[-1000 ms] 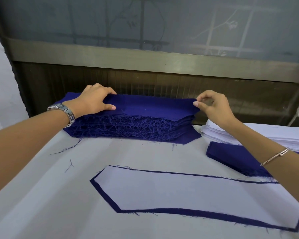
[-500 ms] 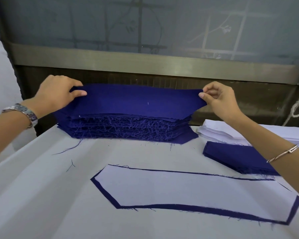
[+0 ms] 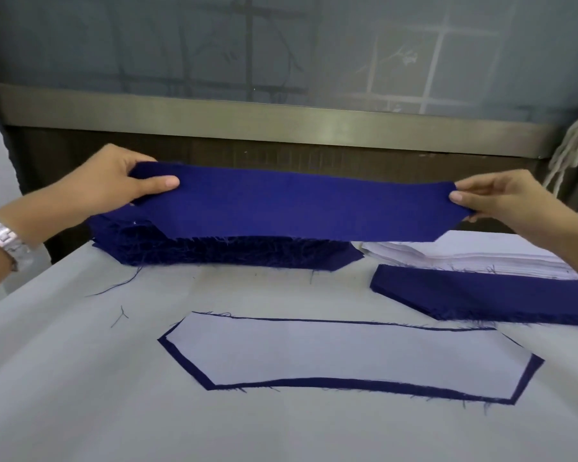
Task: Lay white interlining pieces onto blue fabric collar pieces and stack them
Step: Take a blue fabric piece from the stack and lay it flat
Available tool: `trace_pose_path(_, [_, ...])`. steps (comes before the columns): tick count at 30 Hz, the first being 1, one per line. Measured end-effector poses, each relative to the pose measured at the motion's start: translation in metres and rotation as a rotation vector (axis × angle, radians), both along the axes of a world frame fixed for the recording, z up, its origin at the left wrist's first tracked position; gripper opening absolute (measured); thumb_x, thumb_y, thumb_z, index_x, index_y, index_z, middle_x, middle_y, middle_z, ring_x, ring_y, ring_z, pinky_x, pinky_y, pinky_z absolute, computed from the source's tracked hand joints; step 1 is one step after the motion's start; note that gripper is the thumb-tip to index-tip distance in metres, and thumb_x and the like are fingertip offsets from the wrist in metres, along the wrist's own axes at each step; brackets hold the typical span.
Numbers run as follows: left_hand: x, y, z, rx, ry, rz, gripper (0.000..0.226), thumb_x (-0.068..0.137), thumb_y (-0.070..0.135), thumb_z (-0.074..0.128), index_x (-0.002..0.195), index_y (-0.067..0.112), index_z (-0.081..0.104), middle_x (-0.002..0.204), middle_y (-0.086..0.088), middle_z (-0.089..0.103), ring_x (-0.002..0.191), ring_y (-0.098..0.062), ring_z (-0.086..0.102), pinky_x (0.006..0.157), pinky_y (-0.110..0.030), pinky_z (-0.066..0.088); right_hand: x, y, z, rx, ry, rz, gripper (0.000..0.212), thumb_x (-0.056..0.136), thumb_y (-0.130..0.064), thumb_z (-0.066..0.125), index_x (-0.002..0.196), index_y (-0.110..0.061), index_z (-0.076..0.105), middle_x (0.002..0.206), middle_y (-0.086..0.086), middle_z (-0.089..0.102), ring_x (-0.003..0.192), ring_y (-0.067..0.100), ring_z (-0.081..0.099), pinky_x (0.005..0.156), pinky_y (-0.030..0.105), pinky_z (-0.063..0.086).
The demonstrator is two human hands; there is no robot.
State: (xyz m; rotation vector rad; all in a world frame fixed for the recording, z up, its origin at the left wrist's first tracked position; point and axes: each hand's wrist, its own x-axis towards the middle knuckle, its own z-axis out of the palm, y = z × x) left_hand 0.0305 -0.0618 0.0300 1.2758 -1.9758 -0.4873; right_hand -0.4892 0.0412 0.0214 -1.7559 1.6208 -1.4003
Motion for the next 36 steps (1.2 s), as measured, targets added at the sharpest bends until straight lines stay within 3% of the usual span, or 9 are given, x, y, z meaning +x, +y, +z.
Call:
trace_pose_path(3, [-0.013,0.011,-0.013,0.149,0.013,-0.064,0.024,0.070,0.042,0.065,0.093,0.037,0.067,0.077,0.017,0.075,0.069,0.002,0.071,0.054,-0.014,0.053,-0.031,0.018,-0.009,0.140,-0.010,0.033,0.007,0.074,-0.019,0.076,0.078,-0.017,0.081,0.073,0.004,0.075,0.057,0.006,0.066,0.056,0.014,0.055])
trace_pose_path(6, [-0.020,0.016,-0.030,0.310,0.000,-0.123,0.037,0.065,0.037,0.069,0.100,0.025,0.069,0.080,0.005,0.078,0.070,-0.004,0.073,0.051,-0.013,0.053,-0.071,0.032,-0.026,0.274,-0.019,0.013,0.026,0.062,-0.029,0.085,0.083,-0.015,0.081,0.072,0.012,0.072,0.054,0.013,0.063,0.054,0.017,0.055])
trace_pose_path(9, [-0.021,0.020,-0.046,0.402,-0.022,-0.112,0.060,0.051,0.056,0.079,0.095,0.015,0.077,0.076,-0.003,0.076,0.059,-0.008,0.068,0.047,-0.013,0.049,-0.108,0.041,-0.052,0.490,0.022,0.018,0.049,0.053,-0.028,0.101,0.089,-0.005,0.077,0.069,0.018,0.066,0.052,0.021,0.060,0.053,0.023,0.054])
trace_pose_path(12, [-0.019,0.026,-0.061,0.516,-0.076,-0.159,0.081,0.030,0.076,0.085,0.092,0.023,0.081,0.080,-0.005,0.077,0.057,-0.007,0.062,0.046,-0.013,0.044,-0.135,0.046,-0.079,0.616,0.084,0.098,0.051,0.065,-0.032,0.097,0.093,0.002,0.073,0.069,0.024,0.062,0.053,0.023,0.057,0.053,0.026,0.052])
trace_pose_path(15, [-0.016,0.031,-0.078,0.611,-0.095,-0.221,0.073,0.042,0.067,0.088,0.099,0.022,0.080,0.081,-0.010,0.077,0.055,-0.007,0.059,0.044,-0.014,0.041,-0.143,0.051,-0.094,0.691,0.151,0.174,0.035,0.081,-0.029,0.087,0.088,0.001,0.071,0.070,0.023,0.062,0.055,0.020,0.057,0.055,0.024,0.049])
trace_pose_path(20, [-0.003,0.033,-0.101,0.707,-0.107,-0.193,0.076,0.041,0.073,0.088,0.104,0.030,0.079,0.093,-0.015,0.077,0.056,-0.007,0.058,0.047,-0.016,0.042,-0.131,0.053,-0.099,0.736,0.176,0.309,0.028,0.091,-0.026,0.077,0.087,0.000,0.067,0.068,0.018,0.063,0.059,0.017,0.057,0.060,0.025,0.049])
trace_pose_path(26, [0.003,0.038,-0.110,0.775,-0.235,-0.170,0.072,0.053,0.078,0.080,0.108,0.031,0.077,0.069,-0.008,0.072,0.046,-0.010,0.052,0.044,-0.019,0.042,-0.110,0.062,-0.098,0.796,0.207,0.358,0.035,0.088,-0.032,0.080,0.093,0.000,0.068,0.071,0.011,0.064,0.060,0.015,0.057,0.062,0.024,0.049])
trace_pose_path(30, [0.001,0.044,-0.110,0.777,-0.247,-0.125,0.071,0.050,0.080,0.080,0.094,0.023,0.079,0.071,-0.017,0.072,0.043,-0.015,0.052,0.042,-0.022,0.042,-0.104,0.066,-0.097,0.833,0.198,0.349,0.039,0.084,-0.039,0.083,0.095,-0.004,0.071,0.081,0.012,0.069,0.062,0.014,0.059,0.064,0.024,0.050])
trace_pose_path(36, [-0.004,0.048,-0.110,0.751,-0.246,-0.082,0.076,0.041,0.079,0.082,0.081,0.015,0.078,0.059,-0.007,0.069,0.037,-0.011,0.051,0.038,-0.020,0.040,-0.101,0.066,-0.097,0.837,0.185,0.328,0.046,0.079,-0.044,0.085,0.095,-0.003,0.072,0.095,0.025,0.069,0.063,0.013,0.058,0.061,0.022,0.049])
